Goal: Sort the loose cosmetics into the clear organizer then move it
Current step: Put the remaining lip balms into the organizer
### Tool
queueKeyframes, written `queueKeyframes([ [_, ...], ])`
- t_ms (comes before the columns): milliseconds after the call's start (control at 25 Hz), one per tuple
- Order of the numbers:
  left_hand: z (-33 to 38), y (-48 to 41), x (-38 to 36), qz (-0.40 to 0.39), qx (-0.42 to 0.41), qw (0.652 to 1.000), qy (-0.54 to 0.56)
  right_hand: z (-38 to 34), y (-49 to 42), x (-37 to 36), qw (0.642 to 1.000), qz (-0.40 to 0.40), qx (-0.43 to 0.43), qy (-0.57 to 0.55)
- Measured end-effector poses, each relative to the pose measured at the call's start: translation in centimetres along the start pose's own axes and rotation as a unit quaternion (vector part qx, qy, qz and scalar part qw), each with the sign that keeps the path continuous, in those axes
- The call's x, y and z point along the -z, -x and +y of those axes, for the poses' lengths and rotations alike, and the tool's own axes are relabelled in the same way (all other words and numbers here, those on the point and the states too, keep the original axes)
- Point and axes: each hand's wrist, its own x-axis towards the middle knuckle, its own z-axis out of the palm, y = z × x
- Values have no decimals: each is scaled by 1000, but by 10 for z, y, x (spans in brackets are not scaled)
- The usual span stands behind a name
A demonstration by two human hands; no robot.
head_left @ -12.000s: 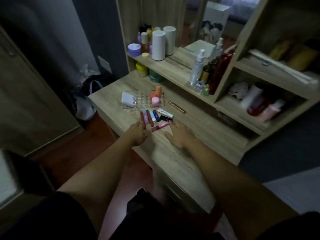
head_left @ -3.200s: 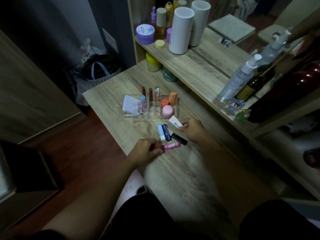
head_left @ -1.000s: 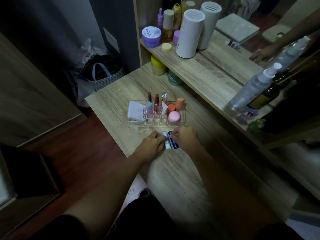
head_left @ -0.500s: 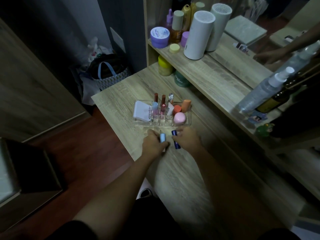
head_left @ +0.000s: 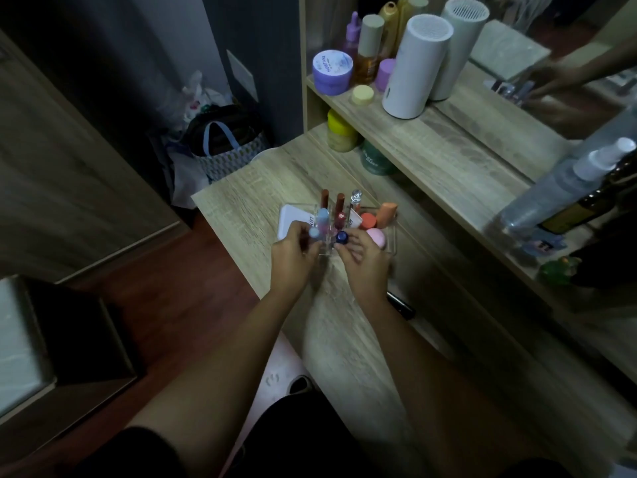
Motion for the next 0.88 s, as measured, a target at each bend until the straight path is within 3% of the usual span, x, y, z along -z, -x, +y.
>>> queueKeyframes([
  [240, -6, -5, -12, -36, -28, 997, -65, 2, -5, -5, 998, -16, -14, 55],
  [640, -5, 6, -16, -6, 1, 998, -61, -2, -2, 11, 992, -27, -14, 125],
  [760, -9, 16, -13, 3, 8, 999, -39, 5, 4, 34, 976, -22, 4, 216],
  [880, -12, 30, -12, -4, -12, 999, -50, 12, 12, 61, 947, -66, 14, 315],
])
